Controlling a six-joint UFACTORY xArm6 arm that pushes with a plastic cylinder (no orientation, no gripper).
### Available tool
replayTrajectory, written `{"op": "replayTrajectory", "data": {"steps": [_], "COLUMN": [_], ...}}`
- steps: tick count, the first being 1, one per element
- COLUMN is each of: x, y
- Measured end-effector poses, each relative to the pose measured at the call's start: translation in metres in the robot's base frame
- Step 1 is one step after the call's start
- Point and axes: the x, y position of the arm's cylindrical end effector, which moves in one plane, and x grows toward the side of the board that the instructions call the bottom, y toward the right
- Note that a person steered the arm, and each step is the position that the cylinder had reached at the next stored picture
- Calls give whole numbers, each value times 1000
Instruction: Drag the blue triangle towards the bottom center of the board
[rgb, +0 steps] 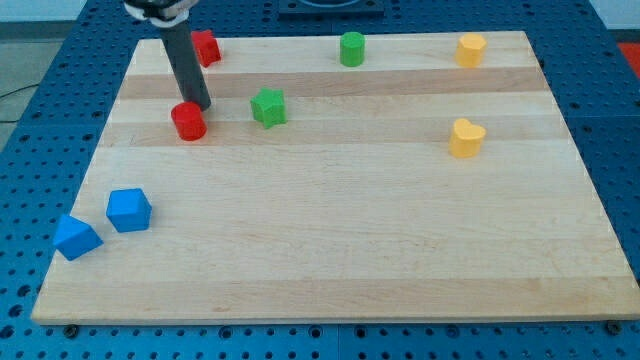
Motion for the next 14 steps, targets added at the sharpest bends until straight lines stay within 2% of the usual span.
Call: {"op": "replayTrajectory", "data": {"steps": [1,2,3,4,5,6,7,8,9,10,11,12,14], "x": [7,12,42,53,37,37,40,71,115,141,149,181,200], "y": [5,39,35,-15,-22,-13,39,61,-25,-116,-122,-114,-123]}}
